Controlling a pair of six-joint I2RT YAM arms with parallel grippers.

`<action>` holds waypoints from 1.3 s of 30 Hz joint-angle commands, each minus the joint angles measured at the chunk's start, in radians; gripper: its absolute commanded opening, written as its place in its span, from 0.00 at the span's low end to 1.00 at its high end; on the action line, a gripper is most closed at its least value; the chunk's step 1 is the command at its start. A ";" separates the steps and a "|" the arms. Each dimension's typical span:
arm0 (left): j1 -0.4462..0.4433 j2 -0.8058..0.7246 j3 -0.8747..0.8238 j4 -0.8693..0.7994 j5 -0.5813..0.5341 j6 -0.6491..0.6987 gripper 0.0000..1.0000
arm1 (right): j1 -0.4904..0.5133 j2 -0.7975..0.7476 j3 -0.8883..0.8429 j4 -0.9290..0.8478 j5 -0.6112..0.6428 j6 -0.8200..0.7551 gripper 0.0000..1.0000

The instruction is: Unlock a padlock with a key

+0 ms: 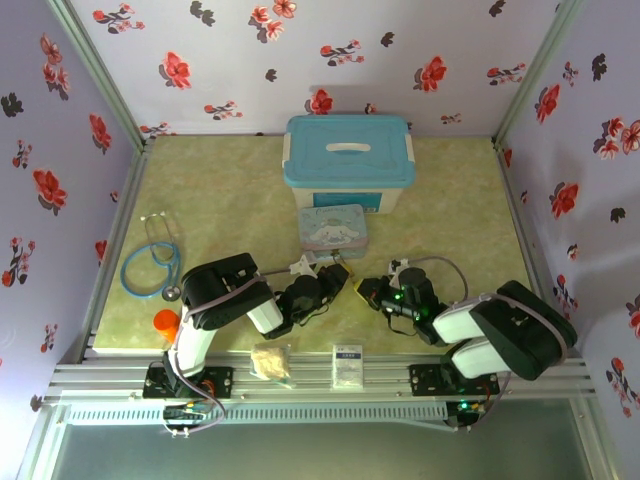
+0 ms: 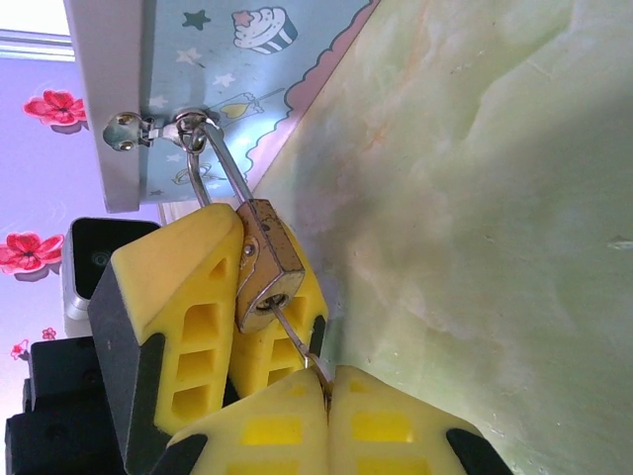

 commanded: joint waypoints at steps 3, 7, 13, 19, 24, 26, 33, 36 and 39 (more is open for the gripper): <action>-0.031 0.012 0.022 -0.007 0.059 0.009 0.00 | -0.011 0.045 -0.001 0.172 0.060 0.046 0.00; -0.033 0.018 0.031 -0.008 0.068 0.004 0.00 | -0.002 0.062 0.023 0.201 0.059 0.047 0.00; -0.036 0.016 0.022 -0.006 0.072 -0.004 0.00 | 0.002 0.068 0.059 0.203 0.056 0.035 0.00; -0.037 0.007 0.018 -0.002 0.075 -0.006 0.00 | -0.010 0.140 0.080 0.297 0.018 0.064 0.00; -0.034 -0.017 0.024 0.004 0.084 -0.001 0.00 | -0.042 0.282 0.074 0.466 -0.059 0.139 0.00; -0.032 -0.021 0.030 0.009 0.095 0.000 0.00 | -0.042 0.290 0.074 0.465 -0.072 0.132 0.00; -0.027 -0.015 0.030 0.011 0.105 -0.006 0.00 | -0.094 0.258 0.057 0.465 -0.128 0.156 0.00; -0.025 -0.024 0.032 0.011 0.110 0.009 0.00 | -0.106 0.270 0.078 0.465 -0.167 0.196 0.00; -0.024 -0.028 0.039 0.010 0.119 0.011 0.00 | -0.109 0.273 0.103 0.464 -0.189 0.214 0.00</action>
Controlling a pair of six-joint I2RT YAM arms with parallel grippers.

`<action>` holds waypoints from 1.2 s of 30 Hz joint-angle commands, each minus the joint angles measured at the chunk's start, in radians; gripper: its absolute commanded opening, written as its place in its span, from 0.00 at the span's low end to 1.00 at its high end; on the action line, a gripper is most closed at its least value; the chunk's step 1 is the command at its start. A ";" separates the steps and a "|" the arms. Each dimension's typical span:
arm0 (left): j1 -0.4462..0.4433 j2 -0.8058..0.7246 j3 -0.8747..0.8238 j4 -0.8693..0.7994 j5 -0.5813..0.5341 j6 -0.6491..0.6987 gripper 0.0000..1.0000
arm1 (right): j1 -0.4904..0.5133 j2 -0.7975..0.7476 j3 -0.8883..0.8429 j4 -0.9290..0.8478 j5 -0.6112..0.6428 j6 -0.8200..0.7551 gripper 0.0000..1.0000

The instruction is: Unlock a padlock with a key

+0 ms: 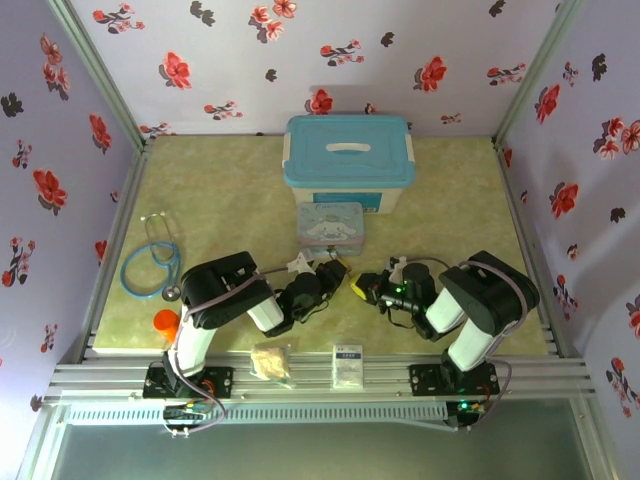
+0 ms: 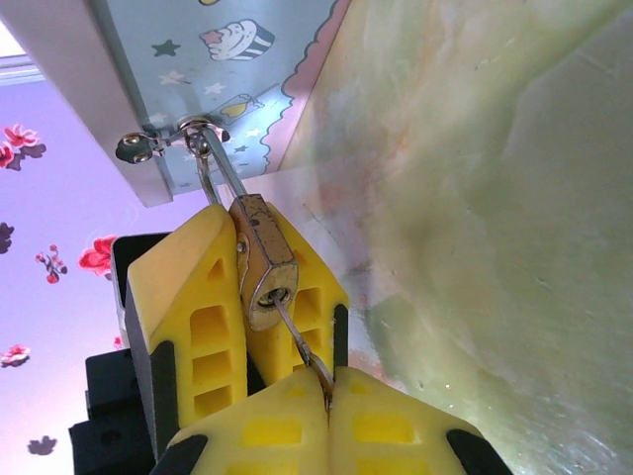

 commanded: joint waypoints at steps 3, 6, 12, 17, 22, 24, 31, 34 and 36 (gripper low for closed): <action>-0.037 -0.029 0.028 0.030 0.178 0.011 0.00 | -0.021 -0.002 0.099 0.126 -0.018 0.049 0.00; -0.037 -0.047 0.021 0.030 0.180 0.015 0.00 | -0.031 0.005 0.113 0.126 -0.032 0.063 0.00; -0.035 -0.080 0.019 0.030 0.192 0.001 0.00 | -0.064 0.053 0.117 0.126 -0.051 0.026 0.00; -0.035 -0.081 0.022 0.030 0.199 -0.001 0.00 | -0.115 0.049 0.113 0.126 -0.081 0.018 0.00; -0.035 -0.082 0.027 0.030 0.206 0.004 0.00 | -0.143 0.057 0.120 0.126 -0.148 0.006 0.00; -0.035 -0.086 0.036 0.030 0.211 0.006 0.00 | -0.145 0.070 0.125 0.126 -0.156 0.000 0.00; -0.036 -0.070 0.060 0.029 0.220 0.006 0.00 | -0.134 0.038 0.136 0.126 -0.121 -0.001 0.00; -0.038 -0.061 0.069 0.029 0.219 0.003 0.00 | -0.117 0.015 0.139 0.126 -0.104 0.011 0.00; -0.037 -0.058 0.072 0.028 0.217 0.004 0.00 | -0.097 0.010 0.143 0.125 -0.087 0.021 0.00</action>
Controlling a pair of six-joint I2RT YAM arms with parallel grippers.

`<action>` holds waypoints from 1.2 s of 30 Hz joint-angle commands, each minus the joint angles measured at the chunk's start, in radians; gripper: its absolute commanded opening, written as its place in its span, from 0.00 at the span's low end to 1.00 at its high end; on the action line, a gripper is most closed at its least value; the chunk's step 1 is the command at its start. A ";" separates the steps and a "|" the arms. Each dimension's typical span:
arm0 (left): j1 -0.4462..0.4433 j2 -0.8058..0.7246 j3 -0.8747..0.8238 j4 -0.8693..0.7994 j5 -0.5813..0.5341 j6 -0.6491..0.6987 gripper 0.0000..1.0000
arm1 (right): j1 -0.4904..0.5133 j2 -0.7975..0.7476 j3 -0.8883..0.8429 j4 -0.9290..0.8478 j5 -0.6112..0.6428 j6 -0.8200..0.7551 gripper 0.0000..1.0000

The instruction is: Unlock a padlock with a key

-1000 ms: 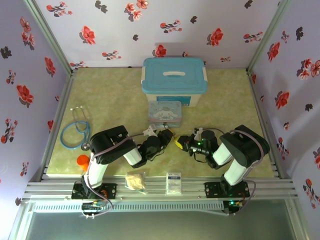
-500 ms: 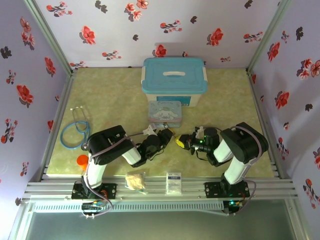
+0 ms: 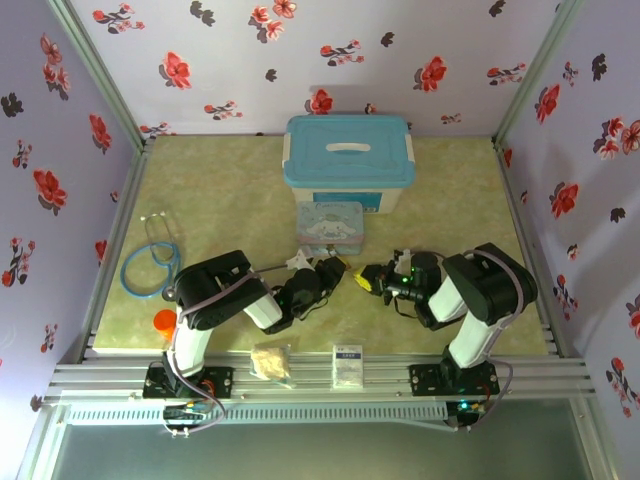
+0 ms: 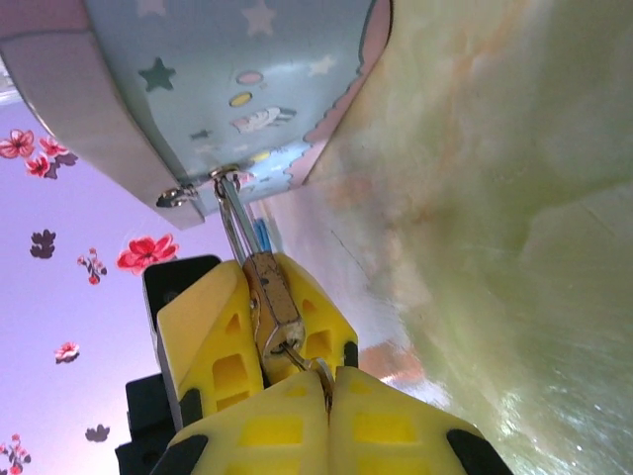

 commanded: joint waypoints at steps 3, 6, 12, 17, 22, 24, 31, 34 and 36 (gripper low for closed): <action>-0.052 -0.014 0.068 0.079 0.194 0.011 0.00 | 0.077 -0.040 0.095 0.133 0.110 0.003 0.00; -0.052 -0.013 0.068 0.078 0.194 0.012 0.00 | 0.095 -0.029 0.094 0.133 0.133 -0.004 0.00; -0.051 -0.001 0.063 0.076 0.180 0.006 0.00 | 0.108 -0.045 0.074 0.133 0.162 -0.005 0.00; -0.051 0.007 0.075 0.073 0.155 0.016 0.00 | 0.147 -0.043 0.072 0.133 0.190 0.005 0.00; -0.051 0.014 0.069 0.075 0.138 0.021 0.00 | 0.170 -0.086 0.034 0.126 0.232 0.009 0.00; -0.051 0.017 0.071 0.073 0.133 0.024 0.00 | 0.182 -0.103 0.023 0.108 0.248 0.003 0.00; -0.048 0.022 0.071 0.074 0.124 0.016 0.00 | 0.189 -0.122 -0.009 0.072 0.283 -0.014 0.00; -0.048 0.020 0.065 0.072 0.113 0.019 0.00 | 0.193 -0.138 -0.027 0.064 0.305 -0.020 0.00; -0.048 0.025 0.067 0.073 0.113 0.017 0.00 | 0.196 -0.159 -0.031 0.036 0.325 -0.031 0.00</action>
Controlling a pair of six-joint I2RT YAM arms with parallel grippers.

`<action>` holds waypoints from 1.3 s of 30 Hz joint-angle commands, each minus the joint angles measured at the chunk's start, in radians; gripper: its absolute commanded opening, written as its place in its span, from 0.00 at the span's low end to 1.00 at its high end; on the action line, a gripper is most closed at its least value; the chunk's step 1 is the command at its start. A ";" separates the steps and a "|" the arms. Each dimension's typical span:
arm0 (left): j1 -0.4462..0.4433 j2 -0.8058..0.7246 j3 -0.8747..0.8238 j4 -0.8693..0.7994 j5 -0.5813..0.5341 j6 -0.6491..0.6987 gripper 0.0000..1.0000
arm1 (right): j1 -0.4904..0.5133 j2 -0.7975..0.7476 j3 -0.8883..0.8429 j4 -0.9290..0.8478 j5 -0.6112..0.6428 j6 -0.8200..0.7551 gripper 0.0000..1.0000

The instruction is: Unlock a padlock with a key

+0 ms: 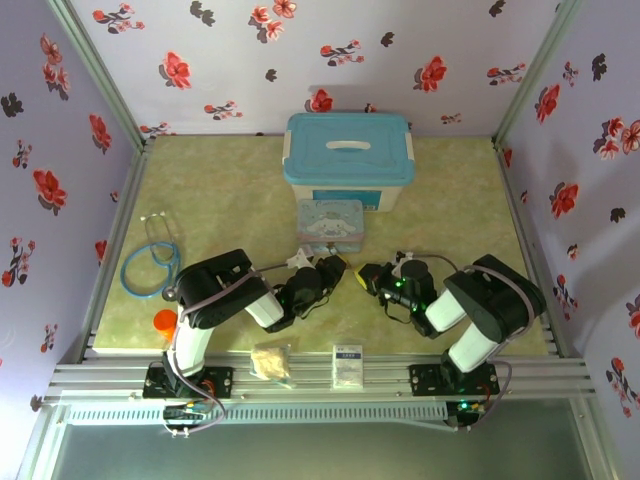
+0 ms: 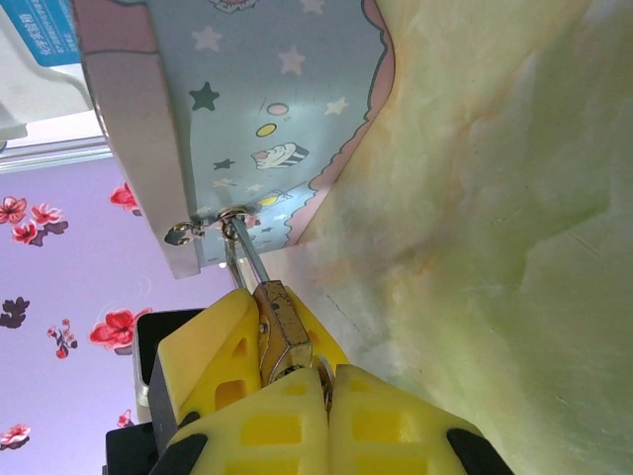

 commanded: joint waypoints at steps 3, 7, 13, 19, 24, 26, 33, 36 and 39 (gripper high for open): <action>-0.054 0.023 0.054 0.083 0.125 0.012 0.00 | 0.058 -0.083 0.014 0.039 -0.006 -0.045 0.00; -0.052 0.022 0.050 0.084 0.116 0.011 0.00 | 0.086 -0.131 0.010 -0.017 0.033 -0.047 0.00; -0.052 0.027 0.051 0.083 0.117 0.013 0.00 | 0.133 -0.225 0.021 -0.159 0.090 -0.069 0.00; -0.054 0.026 0.050 0.085 0.119 0.011 0.00 | 0.167 -0.375 0.061 -0.402 0.144 -0.132 0.00; -0.056 0.022 0.048 0.086 0.129 0.012 0.00 | 0.111 -0.463 0.089 -0.545 0.098 -0.216 0.00; -0.056 0.021 0.049 0.088 0.140 0.013 0.00 | 0.044 -0.468 0.079 -0.504 0.014 -0.213 0.00; -0.060 0.019 0.077 0.092 0.197 0.014 0.00 | -0.046 -0.402 0.059 -0.389 -0.135 -0.196 0.00; -0.068 0.016 0.086 0.098 0.210 0.007 0.00 | -0.061 -0.352 0.048 -0.300 -0.159 -0.168 0.00; -0.071 0.005 0.084 0.099 0.215 0.019 0.00 | -0.073 -0.309 0.035 -0.201 -0.177 -0.130 0.00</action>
